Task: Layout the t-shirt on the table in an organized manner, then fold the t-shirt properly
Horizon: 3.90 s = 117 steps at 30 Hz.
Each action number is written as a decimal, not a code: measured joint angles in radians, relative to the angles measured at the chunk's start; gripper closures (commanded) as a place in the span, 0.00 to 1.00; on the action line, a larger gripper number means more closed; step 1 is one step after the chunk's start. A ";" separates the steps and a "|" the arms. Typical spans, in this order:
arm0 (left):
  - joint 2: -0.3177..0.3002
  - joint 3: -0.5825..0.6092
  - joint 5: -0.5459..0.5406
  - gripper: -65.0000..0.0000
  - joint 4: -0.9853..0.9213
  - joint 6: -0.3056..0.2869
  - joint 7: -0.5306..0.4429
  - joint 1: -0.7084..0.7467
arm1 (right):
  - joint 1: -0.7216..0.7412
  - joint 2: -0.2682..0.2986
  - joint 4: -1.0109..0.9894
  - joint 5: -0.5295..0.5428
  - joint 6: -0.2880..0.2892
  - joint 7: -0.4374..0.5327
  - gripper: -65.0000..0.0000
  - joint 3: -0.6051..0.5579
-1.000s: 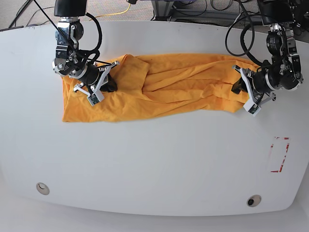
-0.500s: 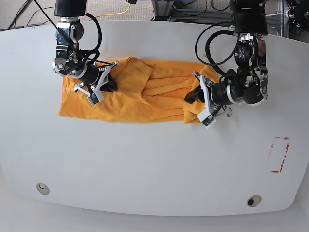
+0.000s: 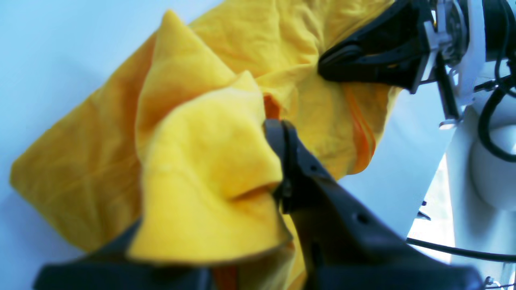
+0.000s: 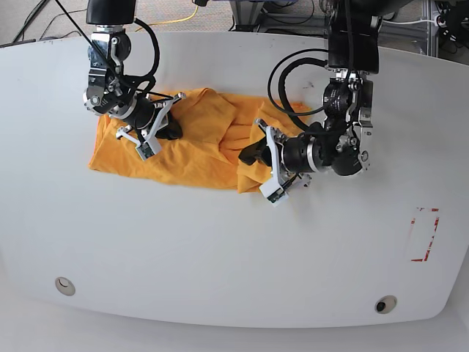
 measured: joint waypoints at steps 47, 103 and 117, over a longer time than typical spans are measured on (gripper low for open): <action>0.022 0.079 -0.220 0.29 0.098 -0.001 -0.005 -0.097 | 0.000 -0.021 0.006 0.000 0.000 -0.004 0.94 0.000; -0.225 0.245 0.505 1.00 0.012 0.000 -0.414 0.058 | 0.076 0.027 0.355 0.354 0.002 -0.489 0.26 0.523; -0.232 0.181 0.499 1.00 -0.010 0.000 -0.430 0.083 | 0.117 0.100 -0.182 0.689 -0.008 -0.561 0.26 0.694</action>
